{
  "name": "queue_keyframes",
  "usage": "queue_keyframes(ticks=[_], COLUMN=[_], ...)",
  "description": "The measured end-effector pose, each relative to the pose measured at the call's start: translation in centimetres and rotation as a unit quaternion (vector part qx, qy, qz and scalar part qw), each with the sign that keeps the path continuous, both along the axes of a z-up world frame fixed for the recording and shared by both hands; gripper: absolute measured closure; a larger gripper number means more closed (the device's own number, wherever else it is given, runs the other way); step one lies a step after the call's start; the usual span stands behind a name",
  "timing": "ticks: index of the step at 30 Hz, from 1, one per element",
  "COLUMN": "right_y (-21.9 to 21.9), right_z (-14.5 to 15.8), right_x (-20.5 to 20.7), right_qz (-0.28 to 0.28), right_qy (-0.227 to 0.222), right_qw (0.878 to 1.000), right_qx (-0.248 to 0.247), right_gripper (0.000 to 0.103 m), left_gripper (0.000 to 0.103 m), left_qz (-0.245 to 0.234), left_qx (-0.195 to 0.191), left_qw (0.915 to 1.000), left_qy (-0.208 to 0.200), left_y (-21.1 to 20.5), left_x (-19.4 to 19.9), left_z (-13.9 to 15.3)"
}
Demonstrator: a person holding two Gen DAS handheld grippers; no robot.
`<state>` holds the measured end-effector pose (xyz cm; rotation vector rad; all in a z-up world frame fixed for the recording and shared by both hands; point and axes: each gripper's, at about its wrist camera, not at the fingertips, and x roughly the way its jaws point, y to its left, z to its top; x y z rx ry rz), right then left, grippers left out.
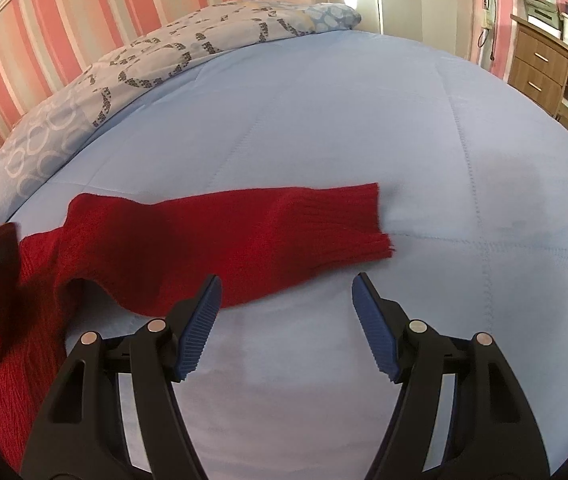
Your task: Fold small clothes
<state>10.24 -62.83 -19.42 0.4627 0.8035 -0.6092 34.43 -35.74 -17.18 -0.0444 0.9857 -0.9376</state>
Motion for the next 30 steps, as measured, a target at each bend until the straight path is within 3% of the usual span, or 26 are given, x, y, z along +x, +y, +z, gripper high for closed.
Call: queue_keyframes(ticks=[3, 6, 9, 14, 19, 25, 28, 30], right_y=[-0.6, -1.0, -1.0, -1.8, -3.2, -4.5, -4.6, -4.7], right_z=[0.2, 0.3, 0.7, 0.4, -0.7, -2.7, -2.7, -2.6], right_x=[-0.5, -0.8, -1.1, -1.7, -2.3, -1.8, -0.5, 0.8], right_qz=[-0.005, -0.007, -0.006, -0.018, -0.057, -0.112, -0.122, -0.126], right_qy=[-0.005, -0.003, -0.005, -0.018, -0.048, -0.071, -0.073, -0.051], right_qw=[1.0, 1.0, 1.0, 0.999, 0.991, 0.975, 0.976, 0.981], right_qx=[0.007, 0.007, 0.002, 0.031, 0.108, 0.178, 0.165, 0.14], right_gripper=[0.034, 0.034, 0.034, 0.033, 0.032, 0.03, 0.031, 0.043], left_gripper=[0.087, 0.084, 0.079, 0.051, 0.051, 0.053, 0.053, 0.053], left_qz=[-0.018, -0.018, -0.022, -0.033, 0.048, 0.158, 0.188, 0.192], left_qx=[0.004, 0.068, 0.078, 0.099, 0.145, 0.173, 0.168, 0.166], left_qw=[0.9996, 0.9973, 0.9965, 0.9913, 0.9816, 0.97, 0.9655, 0.9649], left_qy=[0.021, 0.023, 0.021, -0.08, -0.115, -0.066, -0.067, -0.068], left_y=[-2.8, -4.7, -4.1, 0.8, 8.1, 16.5, 19.1, 19.8], left_x=[-1.0, -1.3, -1.9, -6.0, -5.5, -1.0, -0.6, -0.5], left_z=[-1.8, -4.6, -4.8, -0.1, -0.6, -3.7, -3.8, -4.0])
